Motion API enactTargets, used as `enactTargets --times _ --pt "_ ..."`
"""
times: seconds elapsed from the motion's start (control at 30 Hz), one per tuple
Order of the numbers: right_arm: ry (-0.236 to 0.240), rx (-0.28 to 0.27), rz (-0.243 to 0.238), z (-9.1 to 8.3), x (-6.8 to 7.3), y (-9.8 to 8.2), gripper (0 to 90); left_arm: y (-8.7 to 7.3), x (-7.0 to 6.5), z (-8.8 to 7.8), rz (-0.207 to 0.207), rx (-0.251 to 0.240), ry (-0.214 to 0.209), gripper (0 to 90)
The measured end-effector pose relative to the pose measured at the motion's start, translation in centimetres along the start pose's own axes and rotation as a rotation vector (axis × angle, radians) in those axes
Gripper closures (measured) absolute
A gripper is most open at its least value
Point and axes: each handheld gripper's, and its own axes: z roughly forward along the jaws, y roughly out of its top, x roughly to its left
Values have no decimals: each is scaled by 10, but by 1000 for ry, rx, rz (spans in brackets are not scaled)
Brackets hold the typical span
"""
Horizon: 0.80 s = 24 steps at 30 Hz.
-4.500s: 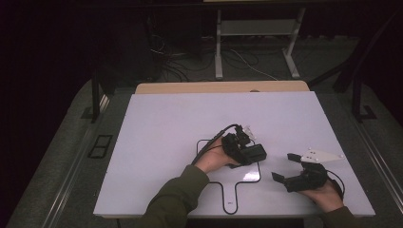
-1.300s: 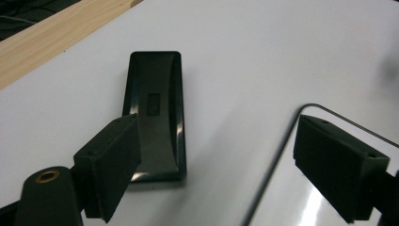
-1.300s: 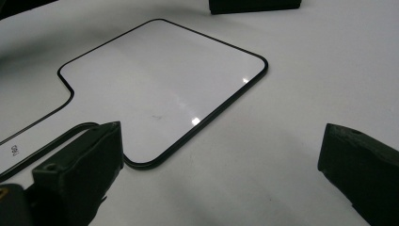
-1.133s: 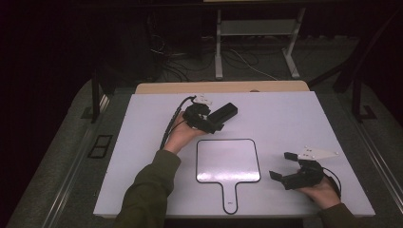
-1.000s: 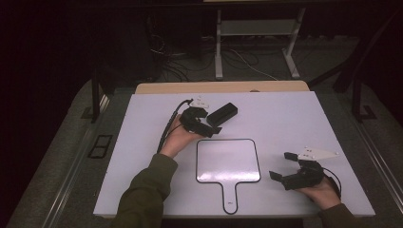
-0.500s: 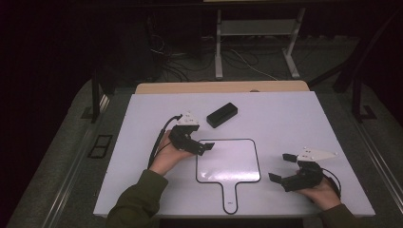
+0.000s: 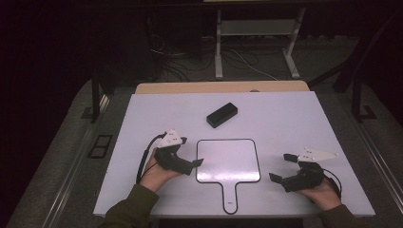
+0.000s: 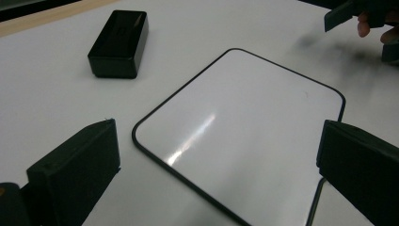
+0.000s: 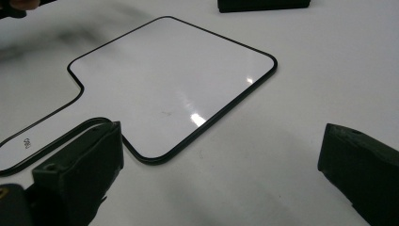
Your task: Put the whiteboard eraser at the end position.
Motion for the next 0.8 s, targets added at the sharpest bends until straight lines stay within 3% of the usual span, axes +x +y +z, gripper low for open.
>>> enactTargets --times 0.47,0.8 --pt "-9 3 -3 0 0 0 0 -42 -9 -34 -39 -13 15 0" --pt "-15 5 -6 0 0 -1 0 -45 -9 -33 -36 -5 8 0"
